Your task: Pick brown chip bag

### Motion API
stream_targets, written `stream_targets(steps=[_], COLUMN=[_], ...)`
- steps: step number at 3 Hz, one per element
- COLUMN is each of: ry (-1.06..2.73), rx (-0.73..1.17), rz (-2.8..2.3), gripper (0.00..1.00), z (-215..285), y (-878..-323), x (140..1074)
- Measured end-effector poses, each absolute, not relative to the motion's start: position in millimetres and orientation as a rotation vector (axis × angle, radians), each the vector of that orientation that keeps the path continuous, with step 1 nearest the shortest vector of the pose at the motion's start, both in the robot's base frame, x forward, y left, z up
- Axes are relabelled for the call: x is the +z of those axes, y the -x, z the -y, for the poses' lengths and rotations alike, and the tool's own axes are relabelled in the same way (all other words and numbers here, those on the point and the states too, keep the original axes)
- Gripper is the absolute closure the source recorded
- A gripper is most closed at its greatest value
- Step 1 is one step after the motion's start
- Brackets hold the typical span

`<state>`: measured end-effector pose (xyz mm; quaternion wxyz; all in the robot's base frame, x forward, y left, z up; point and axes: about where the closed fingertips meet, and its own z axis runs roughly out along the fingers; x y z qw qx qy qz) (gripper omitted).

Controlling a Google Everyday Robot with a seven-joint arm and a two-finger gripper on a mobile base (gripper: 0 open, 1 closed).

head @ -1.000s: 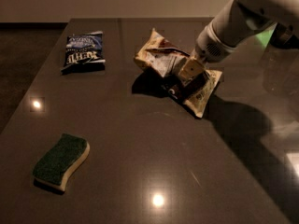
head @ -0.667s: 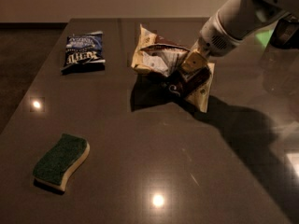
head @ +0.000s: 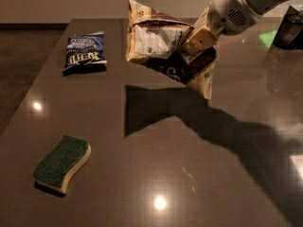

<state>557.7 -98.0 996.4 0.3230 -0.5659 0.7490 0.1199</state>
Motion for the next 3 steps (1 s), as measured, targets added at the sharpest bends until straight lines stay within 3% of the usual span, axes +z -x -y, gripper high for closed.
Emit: stream_targets(steps=[3], ry=[1.544], rx=[0.347], rz=[-1.811], gripper=[1.0], z=[87], y=[-542], x=[1043])
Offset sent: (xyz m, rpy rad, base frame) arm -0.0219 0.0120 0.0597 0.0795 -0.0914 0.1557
